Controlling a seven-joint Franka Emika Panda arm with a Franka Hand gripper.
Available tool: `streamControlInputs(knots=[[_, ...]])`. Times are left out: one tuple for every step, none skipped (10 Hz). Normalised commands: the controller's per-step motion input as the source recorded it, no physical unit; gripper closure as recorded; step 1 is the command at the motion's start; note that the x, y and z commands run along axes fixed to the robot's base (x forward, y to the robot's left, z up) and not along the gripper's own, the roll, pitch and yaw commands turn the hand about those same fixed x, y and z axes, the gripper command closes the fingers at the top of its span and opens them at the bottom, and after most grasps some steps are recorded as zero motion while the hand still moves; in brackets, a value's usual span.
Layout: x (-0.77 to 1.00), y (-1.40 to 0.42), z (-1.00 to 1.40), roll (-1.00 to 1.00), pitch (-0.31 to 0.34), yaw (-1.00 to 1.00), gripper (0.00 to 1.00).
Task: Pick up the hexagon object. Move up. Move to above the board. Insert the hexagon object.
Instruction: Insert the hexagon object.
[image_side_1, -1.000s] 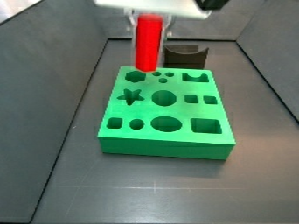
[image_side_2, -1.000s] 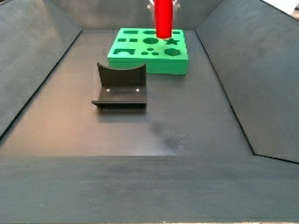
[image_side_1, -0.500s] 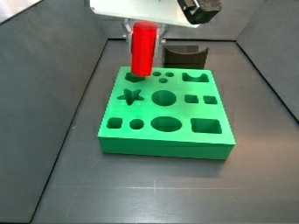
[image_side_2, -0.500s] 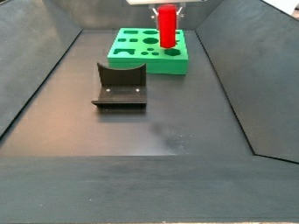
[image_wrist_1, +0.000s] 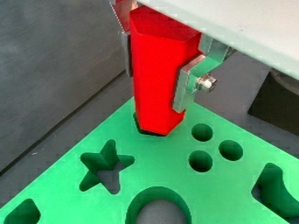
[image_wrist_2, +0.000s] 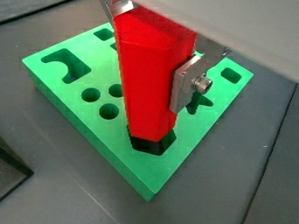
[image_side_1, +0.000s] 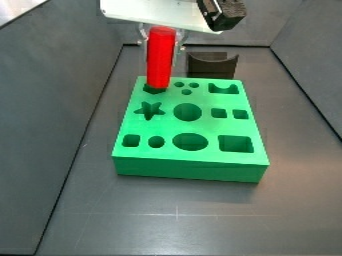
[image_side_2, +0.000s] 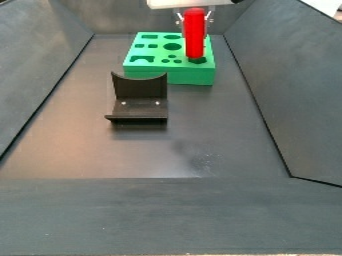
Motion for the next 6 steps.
streamControlInputs(knots=[[-0.03,0.03,-0.26,0.0,-0.054,0.15,1.0],[-0.01,0.01,-0.23,0.0,-0.064,0.18,1.0],[-0.06,0.0,-0.2,0.0,-0.084,0.15,1.0],[-0.04,0.0,-0.13,0.0,-0.061,0.14,1.0],[-0.12,0.04,-0.06,0.0,-0.027,0.05,1.0],[-0.35,0.11,0.0,-0.04,-0.064,0.03,1.0]])
